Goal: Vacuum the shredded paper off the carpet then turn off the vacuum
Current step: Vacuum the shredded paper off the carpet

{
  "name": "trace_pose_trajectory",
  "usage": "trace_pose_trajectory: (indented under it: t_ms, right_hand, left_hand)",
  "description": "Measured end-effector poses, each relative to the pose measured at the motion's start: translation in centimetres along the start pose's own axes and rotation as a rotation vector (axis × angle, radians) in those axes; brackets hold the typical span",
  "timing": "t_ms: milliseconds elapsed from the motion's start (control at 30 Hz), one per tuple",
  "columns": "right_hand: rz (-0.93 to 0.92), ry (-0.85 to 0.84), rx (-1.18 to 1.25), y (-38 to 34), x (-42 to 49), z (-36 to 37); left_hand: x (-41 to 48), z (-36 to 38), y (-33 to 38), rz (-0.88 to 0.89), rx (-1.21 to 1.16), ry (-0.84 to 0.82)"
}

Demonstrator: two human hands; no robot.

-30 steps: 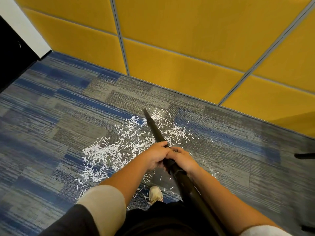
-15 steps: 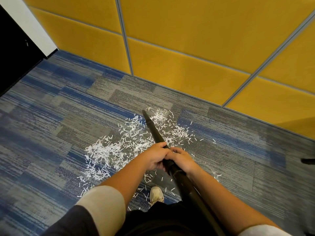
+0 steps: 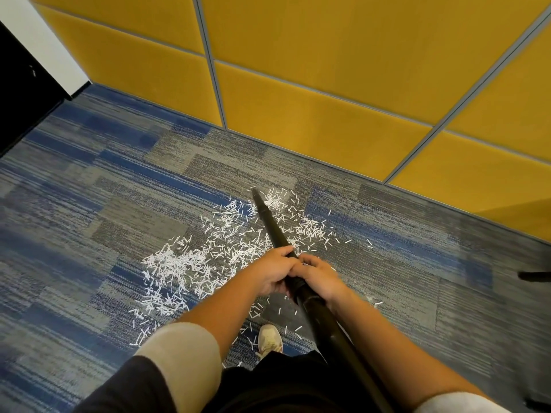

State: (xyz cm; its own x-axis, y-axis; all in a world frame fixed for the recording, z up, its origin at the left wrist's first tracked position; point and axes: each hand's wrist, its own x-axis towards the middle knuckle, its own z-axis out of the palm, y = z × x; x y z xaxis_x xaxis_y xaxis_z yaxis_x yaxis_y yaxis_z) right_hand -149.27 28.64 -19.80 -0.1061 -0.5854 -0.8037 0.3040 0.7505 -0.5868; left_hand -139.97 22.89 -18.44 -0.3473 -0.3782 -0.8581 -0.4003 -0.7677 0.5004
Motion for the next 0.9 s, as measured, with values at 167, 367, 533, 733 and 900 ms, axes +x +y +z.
trace_pose_trajectory:
  t_ms: [167, 367, 533, 733, 900]
  right_hand:
    - [0.017, -0.026, -0.034, -0.4, 0.1, 0.7]
    - [0.025, -0.054, -0.025, -0.8, 0.6, 1.7]
    - [0.024, -0.02, -0.006, -0.8, 0.7, 1.0]
    - [0.003, 0.039, 0.027, -1.5, 0.3, -0.1]
    - [0.007, 0.022, 0.026, -1.3, 0.5, 0.1]
  left_hand:
    - [-0.2, -1.0, -0.1, 0.002, -0.035, 0.015]
    - [0.0, -2.0, -0.2, 0.006, -0.063, 0.03]
    - [0.5, -1.5, 0.3, 0.011, -0.053, 0.015]
    - [0.9, -0.2, 1.2, 0.029, 0.008, -0.003]
    - [1.1, -0.3, 0.8, 0.014, -0.01, -0.012]
